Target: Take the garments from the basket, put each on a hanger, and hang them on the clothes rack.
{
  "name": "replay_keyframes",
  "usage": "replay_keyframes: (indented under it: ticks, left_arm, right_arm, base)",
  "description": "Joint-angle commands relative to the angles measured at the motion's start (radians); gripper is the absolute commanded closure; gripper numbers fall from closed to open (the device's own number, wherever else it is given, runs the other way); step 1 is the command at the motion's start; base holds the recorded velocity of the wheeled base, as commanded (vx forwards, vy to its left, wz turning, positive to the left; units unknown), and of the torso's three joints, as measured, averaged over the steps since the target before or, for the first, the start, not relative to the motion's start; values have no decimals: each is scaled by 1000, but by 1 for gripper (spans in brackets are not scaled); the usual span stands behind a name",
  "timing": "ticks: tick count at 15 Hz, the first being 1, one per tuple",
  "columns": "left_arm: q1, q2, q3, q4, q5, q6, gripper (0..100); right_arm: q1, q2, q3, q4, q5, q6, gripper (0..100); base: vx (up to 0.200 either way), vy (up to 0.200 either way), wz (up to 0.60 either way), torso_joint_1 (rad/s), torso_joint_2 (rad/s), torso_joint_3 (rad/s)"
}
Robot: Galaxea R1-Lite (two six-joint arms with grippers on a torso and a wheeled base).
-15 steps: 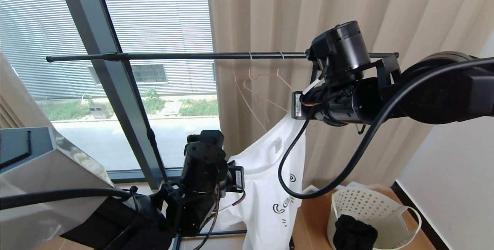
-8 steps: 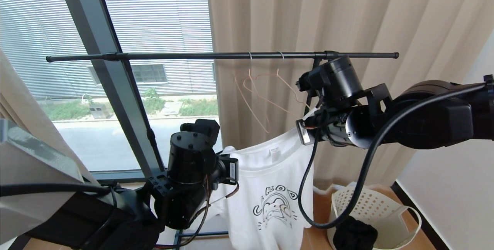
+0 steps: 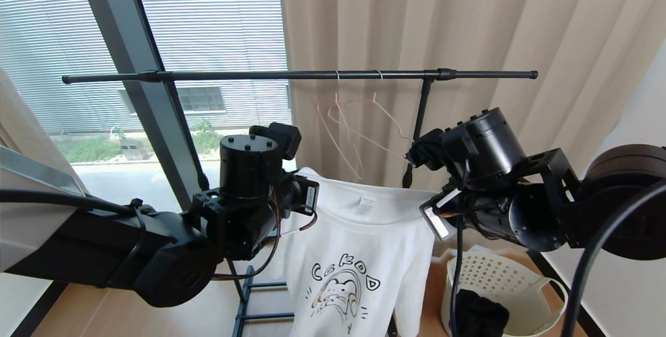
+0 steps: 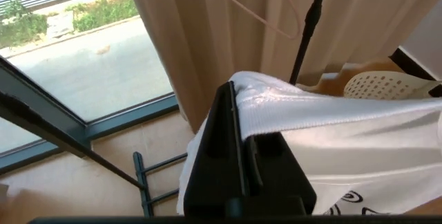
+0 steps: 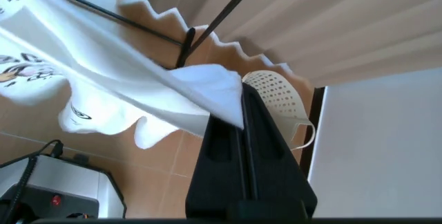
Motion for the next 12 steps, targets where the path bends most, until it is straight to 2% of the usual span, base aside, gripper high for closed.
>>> replay_keyframes:
  ticks: [1, 4, 8, 9, 10, 12]
  left_arm:
    - [-2, -2, -63, 44, -55, -1, 100]
    - [2, -5, -82, 78, -105, 3, 100]
    - [3, -23, -86, 76, -120, 1, 100]
    - [9, -29, -83, 76, -138, 1, 100]
    - [34, -43, -70, 69, -207, 22, 100]
    - [64, -46, -100, 69, -250, 50, 100]
  right_arm:
    - [35, -50, 42, -9, -6, 0, 100]
    - [30, -83, 77, -75, -10, -2, 100]
    - [-11, -88, 51, -78, -10, -3, 100]
    - [-19, -88, 49, -80, -10, -2, 100]
    - [-26, -94, 49, -100, -10, -3, 100]
    - [-28, -100, 54, -120, -10, -3, 100]
  base:
    - [0, 0, 0, 0, 0, 0]
    - [0, 0, 0, 0, 0, 0]
    - [0, 0, 0, 0, 0, 0]
    - [0, 0, 0, 0, 0, 0]
    - [0, 0, 0, 0, 0, 0]
    - [0, 0, 0, 0, 0, 0]
